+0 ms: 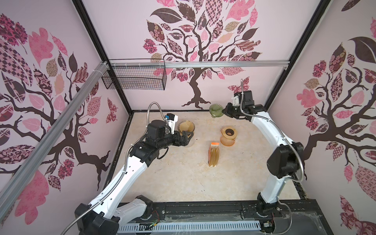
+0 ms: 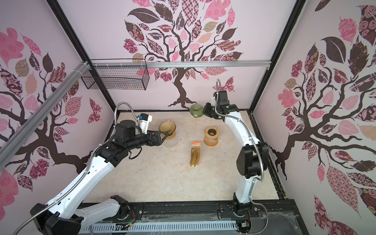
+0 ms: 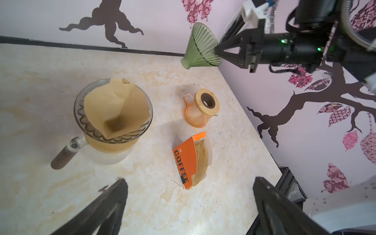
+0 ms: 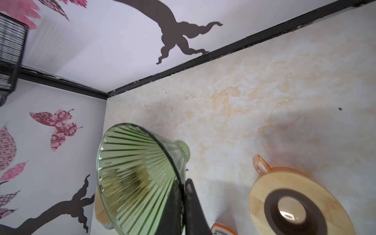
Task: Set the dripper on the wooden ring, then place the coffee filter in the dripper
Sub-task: 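Lift the green dripper with the right gripper toward the orange pitcher, then lower the green dripper onto the wooden ring while left gripper approaches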
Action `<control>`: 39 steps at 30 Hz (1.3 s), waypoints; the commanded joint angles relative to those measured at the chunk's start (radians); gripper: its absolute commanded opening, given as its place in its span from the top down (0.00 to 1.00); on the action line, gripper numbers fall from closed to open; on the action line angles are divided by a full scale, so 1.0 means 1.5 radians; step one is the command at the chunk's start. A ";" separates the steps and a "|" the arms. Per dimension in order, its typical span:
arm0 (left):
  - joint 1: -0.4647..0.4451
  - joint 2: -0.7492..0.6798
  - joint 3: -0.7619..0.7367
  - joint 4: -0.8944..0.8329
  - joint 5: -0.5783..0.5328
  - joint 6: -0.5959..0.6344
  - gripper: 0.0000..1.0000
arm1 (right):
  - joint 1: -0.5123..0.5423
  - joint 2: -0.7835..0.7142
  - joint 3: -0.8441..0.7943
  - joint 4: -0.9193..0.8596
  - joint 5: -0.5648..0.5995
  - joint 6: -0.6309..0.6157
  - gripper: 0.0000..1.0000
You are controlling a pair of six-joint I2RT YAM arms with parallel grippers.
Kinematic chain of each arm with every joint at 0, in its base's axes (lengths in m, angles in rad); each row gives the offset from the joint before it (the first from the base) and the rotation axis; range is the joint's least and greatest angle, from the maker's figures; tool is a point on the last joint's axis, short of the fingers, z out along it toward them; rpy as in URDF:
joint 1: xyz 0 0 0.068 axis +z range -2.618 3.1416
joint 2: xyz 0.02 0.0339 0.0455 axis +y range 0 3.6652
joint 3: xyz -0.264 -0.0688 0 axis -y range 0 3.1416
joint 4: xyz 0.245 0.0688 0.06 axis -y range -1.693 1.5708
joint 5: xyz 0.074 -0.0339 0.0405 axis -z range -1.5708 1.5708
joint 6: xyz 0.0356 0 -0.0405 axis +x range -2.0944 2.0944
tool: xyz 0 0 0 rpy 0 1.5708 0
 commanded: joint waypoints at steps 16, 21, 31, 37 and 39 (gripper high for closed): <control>-0.069 0.218 0.223 -0.027 0.082 -0.028 0.02 | -0.085 -0.146 -0.232 0.046 0.059 0.000 1.00; -0.085 0.227 0.218 -0.021 0.076 -0.033 0.02 | -0.085 -0.124 -0.238 0.038 0.058 -0.010 1.00; -0.101 0.272 0.241 -0.010 0.075 -0.045 0.02 | -0.083 -0.116 -0.259 0.030 0.061 -0.022 1.00; -0.108 0.287 0.252 -0.009 0.077 -0.043 0.02 | -0.084 -0.110 -0.279 0.038 0.069 -0.024 1.00; -0.109 0.291 0.254 -0.010 0.078 -0.044 0.02 | -0.084 -0.103 -0.276 0.039 0.068 -0.025 1.00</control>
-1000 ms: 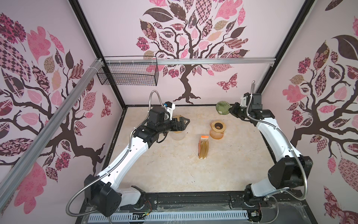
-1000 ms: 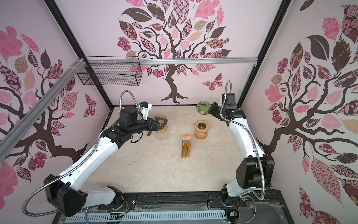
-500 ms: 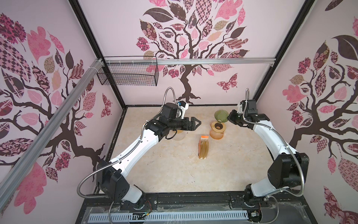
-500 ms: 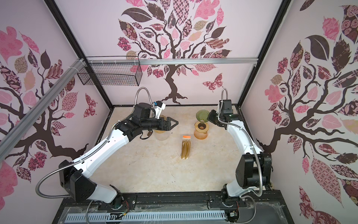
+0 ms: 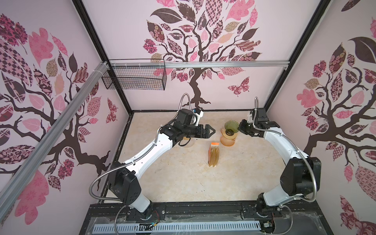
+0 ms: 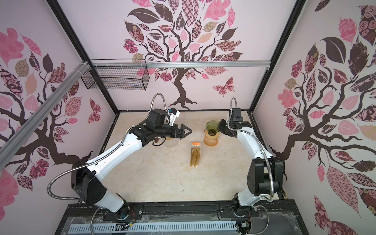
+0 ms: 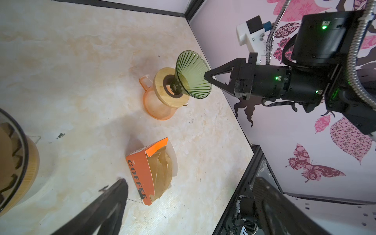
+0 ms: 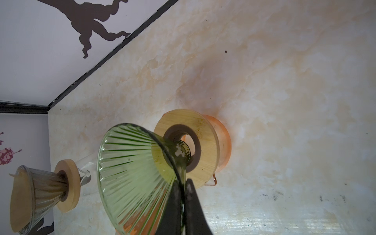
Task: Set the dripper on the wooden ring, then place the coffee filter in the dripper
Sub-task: 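Lower the green dripper onto the wooden ring while left gripper approaches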
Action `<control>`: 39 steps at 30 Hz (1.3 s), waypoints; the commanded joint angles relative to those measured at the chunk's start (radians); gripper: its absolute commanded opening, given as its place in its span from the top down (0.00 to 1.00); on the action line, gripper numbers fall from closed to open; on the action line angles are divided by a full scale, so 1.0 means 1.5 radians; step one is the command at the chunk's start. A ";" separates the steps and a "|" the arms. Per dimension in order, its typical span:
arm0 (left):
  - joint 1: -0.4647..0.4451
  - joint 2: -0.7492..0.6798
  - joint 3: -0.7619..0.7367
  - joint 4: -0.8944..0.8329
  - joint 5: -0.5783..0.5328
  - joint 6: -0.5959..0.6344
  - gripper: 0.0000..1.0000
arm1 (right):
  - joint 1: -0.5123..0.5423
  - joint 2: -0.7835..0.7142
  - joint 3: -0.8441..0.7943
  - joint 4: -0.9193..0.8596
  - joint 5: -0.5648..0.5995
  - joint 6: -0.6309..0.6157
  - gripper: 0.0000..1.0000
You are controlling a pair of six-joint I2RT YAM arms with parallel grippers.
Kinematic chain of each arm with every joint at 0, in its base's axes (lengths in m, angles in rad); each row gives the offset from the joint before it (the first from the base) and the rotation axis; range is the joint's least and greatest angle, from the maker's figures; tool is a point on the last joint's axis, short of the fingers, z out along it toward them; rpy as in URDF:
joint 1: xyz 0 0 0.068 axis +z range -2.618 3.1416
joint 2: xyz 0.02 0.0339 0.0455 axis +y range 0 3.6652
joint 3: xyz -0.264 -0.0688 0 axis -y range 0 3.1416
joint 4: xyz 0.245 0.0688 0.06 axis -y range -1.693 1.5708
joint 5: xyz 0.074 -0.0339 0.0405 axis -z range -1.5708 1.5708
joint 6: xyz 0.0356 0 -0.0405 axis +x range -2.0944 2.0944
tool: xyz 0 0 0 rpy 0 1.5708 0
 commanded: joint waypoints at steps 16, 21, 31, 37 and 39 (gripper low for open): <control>-0.008 0.038 0.064 0.008 0.006 0.007 0.03 | 0.003 0.069 0.026 -0.013 0.010 -0.020 1.00; -0.009 0.051 0.072 0.000 0.002 0.013 0.04 | 0.006 0.079 0.019 -0.028 -0.003 -0.020 1.00; -0.010 0.093 0.123 -0.041 -0.007 0.038 0.06 | 0.042 0.090 0.024 -0.048 -0.031 -0.015 1.00; -0.017 0.135 0.171 -0.065 -0.010 0.046 0.11 | 0.061 0.103 0.033 -0.069 -0.057 -0.014 1.00; -0.020 0.152 0.190 -0.071 -0.011 0.048 0.14 | 0.067 0.104 0.036 -0.080 -0.068 -0.015 1.00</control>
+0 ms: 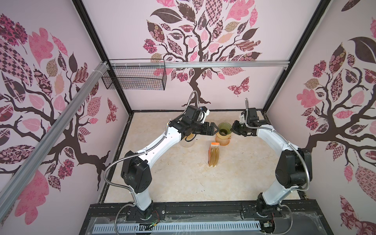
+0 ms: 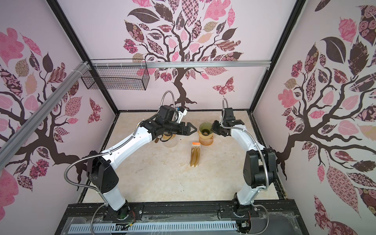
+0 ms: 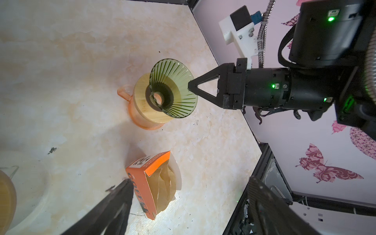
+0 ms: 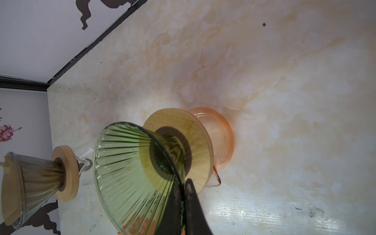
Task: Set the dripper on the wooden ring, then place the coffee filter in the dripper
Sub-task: 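Lower the green dripper onto the wooden ring while left gripper approaches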
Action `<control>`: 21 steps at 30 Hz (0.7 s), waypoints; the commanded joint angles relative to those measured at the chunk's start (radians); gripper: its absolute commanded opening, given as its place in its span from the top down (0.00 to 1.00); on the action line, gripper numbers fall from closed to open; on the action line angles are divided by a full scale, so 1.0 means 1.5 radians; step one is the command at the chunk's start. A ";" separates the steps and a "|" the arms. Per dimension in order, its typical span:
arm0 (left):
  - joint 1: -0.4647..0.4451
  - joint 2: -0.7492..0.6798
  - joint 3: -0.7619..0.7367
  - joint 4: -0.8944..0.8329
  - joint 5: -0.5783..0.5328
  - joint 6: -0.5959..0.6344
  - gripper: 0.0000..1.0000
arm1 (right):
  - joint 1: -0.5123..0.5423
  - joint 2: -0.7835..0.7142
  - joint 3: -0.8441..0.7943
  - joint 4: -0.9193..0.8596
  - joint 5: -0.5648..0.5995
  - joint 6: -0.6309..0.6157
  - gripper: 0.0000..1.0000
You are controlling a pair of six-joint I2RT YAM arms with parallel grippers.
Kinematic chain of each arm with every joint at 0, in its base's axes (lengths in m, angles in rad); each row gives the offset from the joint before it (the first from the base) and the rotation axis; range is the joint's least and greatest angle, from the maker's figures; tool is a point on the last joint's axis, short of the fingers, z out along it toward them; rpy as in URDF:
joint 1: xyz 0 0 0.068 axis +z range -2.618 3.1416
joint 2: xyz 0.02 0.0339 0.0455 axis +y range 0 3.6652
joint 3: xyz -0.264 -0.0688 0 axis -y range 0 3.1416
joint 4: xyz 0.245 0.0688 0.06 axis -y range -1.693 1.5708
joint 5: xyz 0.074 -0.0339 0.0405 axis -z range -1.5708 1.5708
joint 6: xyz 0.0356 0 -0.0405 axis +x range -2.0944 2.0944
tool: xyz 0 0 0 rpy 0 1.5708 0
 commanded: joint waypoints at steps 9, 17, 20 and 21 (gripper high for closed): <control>-0.013 0.094 0.139 -0.052 -0.016 0.023 0.29 | 0.023 0.039 0.041 -0.125 -0.016 -0.021 1.00; -0.013 0.165 0.229 -0.109 -0.061 0.020 0.44 | 0.023 0.079 0.103 -0.166 -0.003 -0.030 1.00; -0.014 0.186 0.249 -0.124 -0.074 0.017 0.47 | 0.023 0.085 0.112 -0.175 0.003 -0.033 1.00; -0.013 0.192 0.255 -0.127 -0.075 0.016 0.48 | 0.023 0.086 0.115 -0.177 0.003 -0.033 1.00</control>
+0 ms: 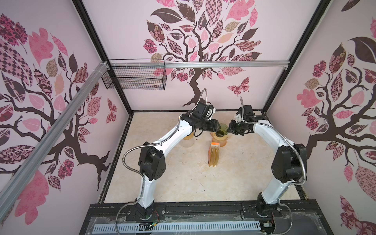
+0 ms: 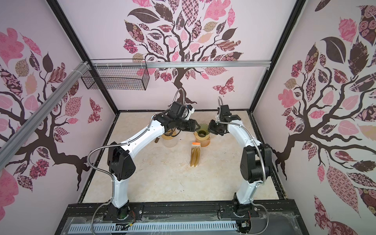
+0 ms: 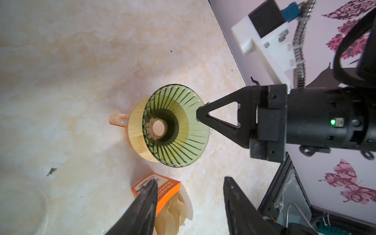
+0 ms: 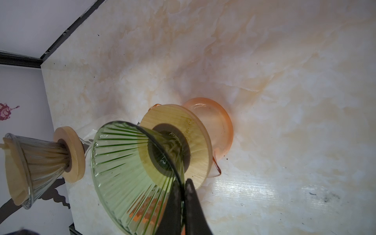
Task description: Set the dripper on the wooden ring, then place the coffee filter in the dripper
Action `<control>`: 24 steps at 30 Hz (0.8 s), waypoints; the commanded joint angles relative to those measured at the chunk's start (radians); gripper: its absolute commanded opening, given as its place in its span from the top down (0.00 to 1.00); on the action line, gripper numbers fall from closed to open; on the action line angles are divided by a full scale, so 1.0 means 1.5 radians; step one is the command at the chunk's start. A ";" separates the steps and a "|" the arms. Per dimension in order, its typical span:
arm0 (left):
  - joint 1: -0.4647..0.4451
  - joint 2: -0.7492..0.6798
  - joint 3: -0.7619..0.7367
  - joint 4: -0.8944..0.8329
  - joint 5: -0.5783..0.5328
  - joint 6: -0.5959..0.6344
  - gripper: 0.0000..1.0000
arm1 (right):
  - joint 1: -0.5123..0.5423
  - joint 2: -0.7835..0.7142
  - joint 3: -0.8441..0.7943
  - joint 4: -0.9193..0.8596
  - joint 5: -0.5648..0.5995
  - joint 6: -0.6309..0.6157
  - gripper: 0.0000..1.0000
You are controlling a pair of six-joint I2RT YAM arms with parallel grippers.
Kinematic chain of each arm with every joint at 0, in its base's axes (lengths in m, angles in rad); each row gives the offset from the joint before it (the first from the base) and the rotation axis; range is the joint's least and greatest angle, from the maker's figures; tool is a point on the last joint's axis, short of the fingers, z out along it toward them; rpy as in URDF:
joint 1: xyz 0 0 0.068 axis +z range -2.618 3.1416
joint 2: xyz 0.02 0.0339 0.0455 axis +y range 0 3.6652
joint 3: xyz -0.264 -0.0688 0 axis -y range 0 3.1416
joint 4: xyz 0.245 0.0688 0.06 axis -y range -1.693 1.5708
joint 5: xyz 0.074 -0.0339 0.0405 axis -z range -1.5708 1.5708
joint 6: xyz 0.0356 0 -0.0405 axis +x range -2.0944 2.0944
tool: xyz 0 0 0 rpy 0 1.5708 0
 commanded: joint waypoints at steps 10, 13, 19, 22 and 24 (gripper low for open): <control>-0.002 0.105 0.149 -0.076 -0.045 -0.020 0.62 | 0.004 0.034 0.031 -0.080 0.034 -0.030 1.00; -0.002 0.124 0.171 -0.090 -0.062 -0.021 0.63 | 0.004 0.034 0.032 -0.079 0.031 -0.032 1.00; -0.001 0.155 0.195 -0.100 -0.084 -0.025 0.65 | 0.004 0.034 0.034 -0.079 0.032 -0.034 1.00; -0.001 0.162 0.197 -0.095 -0.087 -0.028 0.68 | 0.005 0.037 0.036 -0.078 0.030 -0.035 1.00; -0.001 0.167 0.200 -0.097 -0.088 -0.029 0.70 | 0.004 0.039 0.035 -0.079 0.029 -0.036 1.00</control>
